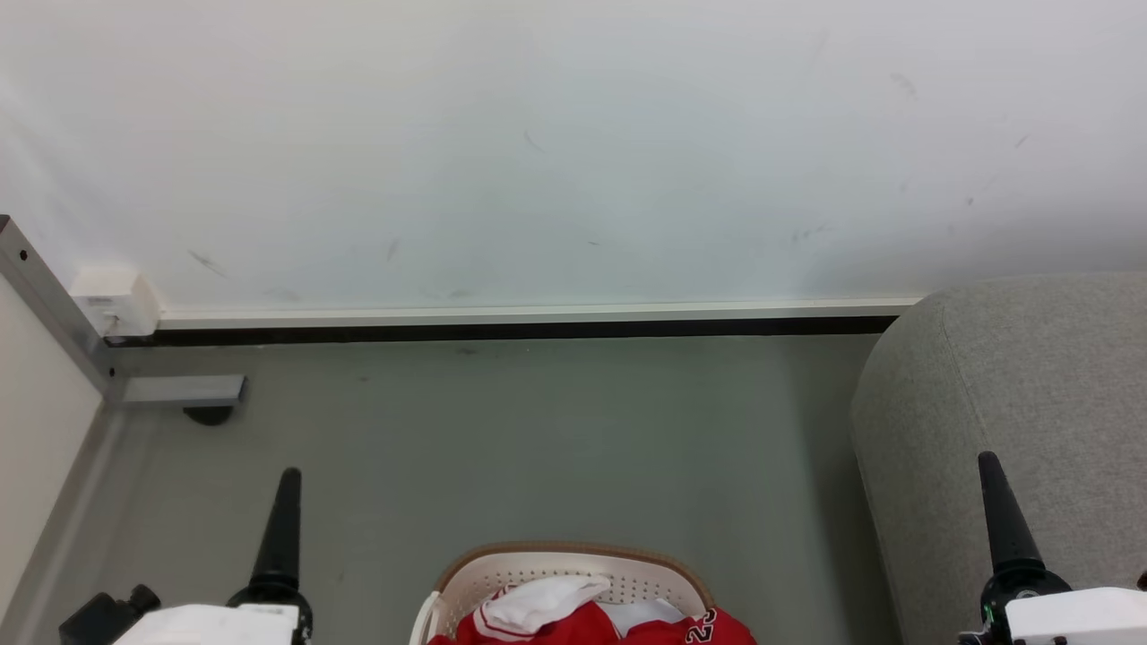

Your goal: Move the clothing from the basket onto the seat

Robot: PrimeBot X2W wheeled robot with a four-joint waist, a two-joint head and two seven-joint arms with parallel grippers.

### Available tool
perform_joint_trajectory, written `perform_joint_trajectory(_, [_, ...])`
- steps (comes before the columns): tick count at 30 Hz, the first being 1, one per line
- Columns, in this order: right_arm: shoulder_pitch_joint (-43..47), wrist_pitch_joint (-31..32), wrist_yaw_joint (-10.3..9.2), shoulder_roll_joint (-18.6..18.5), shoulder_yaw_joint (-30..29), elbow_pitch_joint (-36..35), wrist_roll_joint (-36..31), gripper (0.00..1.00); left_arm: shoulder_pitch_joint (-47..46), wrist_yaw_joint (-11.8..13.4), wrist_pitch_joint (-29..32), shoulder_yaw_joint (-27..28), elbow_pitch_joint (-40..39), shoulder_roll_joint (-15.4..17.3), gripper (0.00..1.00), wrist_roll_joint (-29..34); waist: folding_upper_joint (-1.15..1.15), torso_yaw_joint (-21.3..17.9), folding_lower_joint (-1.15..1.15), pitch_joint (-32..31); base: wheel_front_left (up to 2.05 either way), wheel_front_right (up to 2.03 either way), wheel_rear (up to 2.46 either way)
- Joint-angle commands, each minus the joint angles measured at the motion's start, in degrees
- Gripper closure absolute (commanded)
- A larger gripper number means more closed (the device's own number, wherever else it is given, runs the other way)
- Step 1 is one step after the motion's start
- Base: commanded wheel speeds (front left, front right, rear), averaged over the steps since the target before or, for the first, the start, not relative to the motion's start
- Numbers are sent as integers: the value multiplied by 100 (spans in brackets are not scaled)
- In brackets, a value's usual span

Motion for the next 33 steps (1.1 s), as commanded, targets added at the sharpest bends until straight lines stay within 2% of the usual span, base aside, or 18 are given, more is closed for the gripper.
perform_joint_trajectory(1, [-159,-47,-3,-85,43,-115,-221,0,-43,30,-47,-9,-138,45,0,262,0,-3,0,1,0,0,0])
perform_joint_trajectory(17, [-191,-371,-4,-198,397,60,-2429,0,123,275,-371,-247,-310,117,0,2524,0,-33,0,-33,0,0,0])
perform_joint_trajectory(33, [-222,-605,-6,-147,475,329,-3886,0,212,531,-647,-471,-281,224,0,3784,0,-70,0,-59,0,0,0])
